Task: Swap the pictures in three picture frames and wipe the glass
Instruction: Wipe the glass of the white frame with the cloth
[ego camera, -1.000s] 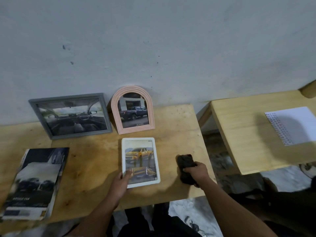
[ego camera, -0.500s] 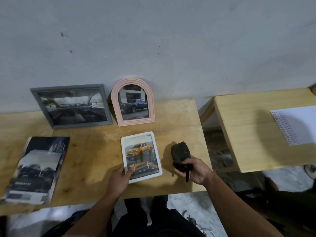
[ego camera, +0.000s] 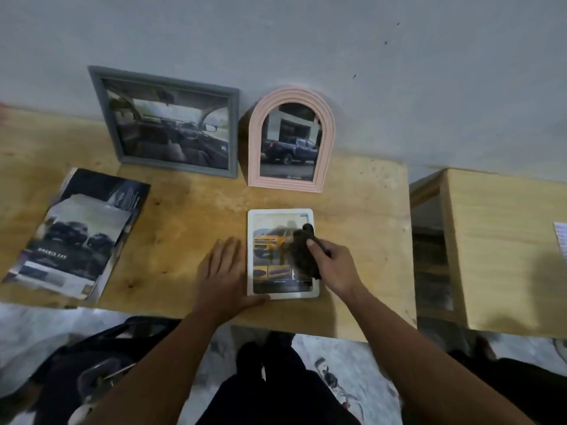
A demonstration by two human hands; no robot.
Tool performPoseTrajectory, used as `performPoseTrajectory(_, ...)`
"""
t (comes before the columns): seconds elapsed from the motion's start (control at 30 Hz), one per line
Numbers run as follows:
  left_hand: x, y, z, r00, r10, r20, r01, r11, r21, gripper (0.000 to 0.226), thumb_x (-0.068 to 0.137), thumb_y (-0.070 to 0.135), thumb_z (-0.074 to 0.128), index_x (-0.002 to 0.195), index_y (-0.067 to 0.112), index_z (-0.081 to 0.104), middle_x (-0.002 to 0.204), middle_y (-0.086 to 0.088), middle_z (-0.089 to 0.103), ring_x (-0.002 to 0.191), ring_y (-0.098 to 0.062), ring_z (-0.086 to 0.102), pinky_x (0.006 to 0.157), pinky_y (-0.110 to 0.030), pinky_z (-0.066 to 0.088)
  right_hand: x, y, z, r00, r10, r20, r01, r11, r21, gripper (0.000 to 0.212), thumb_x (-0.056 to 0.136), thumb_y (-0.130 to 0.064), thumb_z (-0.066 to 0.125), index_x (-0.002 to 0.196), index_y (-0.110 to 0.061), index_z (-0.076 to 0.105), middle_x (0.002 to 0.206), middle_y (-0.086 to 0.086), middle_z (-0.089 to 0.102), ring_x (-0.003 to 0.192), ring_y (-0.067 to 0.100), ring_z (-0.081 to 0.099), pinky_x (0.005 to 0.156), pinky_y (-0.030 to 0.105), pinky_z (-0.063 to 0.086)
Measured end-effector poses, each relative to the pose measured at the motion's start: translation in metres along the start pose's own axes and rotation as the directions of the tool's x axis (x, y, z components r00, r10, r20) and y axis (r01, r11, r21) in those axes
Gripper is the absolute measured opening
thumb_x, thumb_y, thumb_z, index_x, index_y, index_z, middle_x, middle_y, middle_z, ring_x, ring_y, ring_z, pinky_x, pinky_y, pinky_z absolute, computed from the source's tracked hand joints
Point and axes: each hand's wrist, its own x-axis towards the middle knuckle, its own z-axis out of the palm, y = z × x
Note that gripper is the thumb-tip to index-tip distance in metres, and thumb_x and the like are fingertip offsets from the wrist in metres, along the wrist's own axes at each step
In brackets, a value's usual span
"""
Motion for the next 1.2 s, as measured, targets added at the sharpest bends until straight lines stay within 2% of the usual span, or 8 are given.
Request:
performPoseTrajectory(0.1, 0.018, -0.010, 0.001, 0.992, 0.126, 0.031, -0.128, 0.988, 0.087, 0.138, 0.064, 0.105, 0.038, 0.164, 0.014, 0.015, 0.173, -0.006, 0.012, 0.160, -0.031, 0.003, 0.125, -0.062, 0.013, 0.038, -0.027, 0.019, 0.956, -0.284, 0.070, 0.289, 0.881, -0.375, 0.035, 0.103, -0.049, 0.052, 0.128, -0.030, 0.070, 0.111, 0.003, 0.065, 0.096, 0.021, 0.063, 0.081, 0.034, 0.051)
performPoseTrajectory(0.27, 0.025, -0.022, 0.012, 0.973, 0.224, -0.055, -0.218, 0.971, 0.100, 0.133, 0.066, 0.104, 0.039, 0.162, 0.012, 0.027, 0.171, -0.005, 0.022, 0.160, -0.029, 0.010, 0.124, -0.063, 0.013, 0.073, -0.016, 0.067, 0.831, -0.449, 0.329, 0.494, 0.324, -0.807, 0.043, 0.105, -0.047, 0.044, 0.137, -0.023, 0.060, 0.130, 0.009, 0.049, 0.098, 0.032, 0.064, 0.069, 0.043, 0.059)
performPoseTrajectory(0.53, 0.022, -0.023, 0.019, 0.967, 0.242, -0.081, -0.233, 0.967, 0.106, 0.143, 0.062, 0.108, 0.034, 0.162, 0.007, 0.023, 0.172, -0.008, 0.018, 0.160, -0.030, 0.006, 0.124, -0.064, 0.012, 0.074, 0.000, 0.079, 0.790, -0.564, 0.240, 0.506, 0.380, -0.774, 0.038, 0.105, -0.040, 0.049, 0.128, -0.017, 0.067, 0.124, 0.007, 0.055, 0.079, 0.030, 0.066, 0.059, 0.037, 0.052)
performPoseTrajectory(0.7, 0.024, -0.021, 0.019, 0.985, 0.174, -0.011, -0.171, 0.976, 0.135, 0.145, 0.059, 0.111, 0.023, 0.165, 0.015, 0.002, 0.174, 0.000, -0.004, 0.160, -0.023, -0.012, 0.126, -0.059, 0.003, 0.036, 0.014, 0.081, 0.779, -0.544, 0.311, 0.550, 0.357, -0.755, 0.034, 0.104, -0.041, 0.047, 0.116, -0.020, 0.070, 0.119, 0.005, 0.057, 0.070, 0.031, 0.065, 0.054, 0.033, 0.044)
performPoseTrajectory(0.8, 0.023, -0.023, 0.019, 0.983, 0.183, -0.002, -0.181, 0.974, 0.135, 0.144, 0.059, 0.110, 0.025, 0.165, 0.015, 0.004, 0.174, 0.000, -0.001, 0.160, -0.023, -0.009, 0.126, -0.060, 0.004, -0.001, 0.031, 0.085, 0.785, -0.508, 0.356, 0.578, 0.393, -0.715, 0.039, 0.102, -0.043, 0.041, 0.114, -0.021, 0.071, 0.119, 0.004, 0.058, 0.066, 0.028, 0.066, 0.052, 0.032, 0.048)
performPoseTrajectory(0.97, 0.024, -0.022, 0.019, 0.981, 0.193, -0.007, -0.191, 0.973, 0.131, 0.144, 0.059, 0.110, 0.027, 0.165, 0.014, 0.007, 0.174, -0.001, 0.003, 0.160, -0.025, -0.006, 0.125, -0.061, 0.007, -0.002, 0.017, 0.063, 0.744, -0.384, 0.546, 0.657, 0.568, -0.496, 0.033, 0.104, -0.040, 0.047, 0.122, -0.026, 0.071, 0.114, -0.001, 0.059, 0.095, 0.023, 0.064, 0.080, 0.039, 0.055)
performPoseTrajectory(1.1, 0.026, -0.022, 0.016, 0.983, 0.181, 0.006, -0.181, 0.974, 0.137, 0.147, 0.056, 0.112, 0.022, 0.165, 0.015, 0.004, 0.174, -0.002, 0.000, 0.160, -0.025, -0.011, 0.126, -0.061, 0.003, 0.057, -0.019, 0.050, 0.787, -0.542, 0.294, 0.607, 0.597, -0.524, 0.037, 0.104, -0.039, 0.048, 0.130, -0.023, 0.068, 0.125, 0.003, 0.058, 0.104, 0.024, 0.062, 0.088, 0.040, 0.054)
performPoseTrajectory(1.2, 0.026, -0.021, 0.016, 0.984, 0.178, -0.001, -0.176, 0.974, 0.141, 0.145, 0.057, 0.112, 0.020, 0.165, 0.017, -0.002, 0.174, 0.000, -0.006, 0.159, -0.023, -0.016, 0.126, -0.059, 0.000, 0.074, -0.015, 0.071, 0.781, -0.580, 0.230, 0.545, 0.454, -0.705, 0.036, 0.105, -0.038, 0.049, 0.129, -0.019, 0.067, 0.138, 0.002, 0.053, 0.098, 0.029, 0.066, 0.077, 0.042, 0.057)
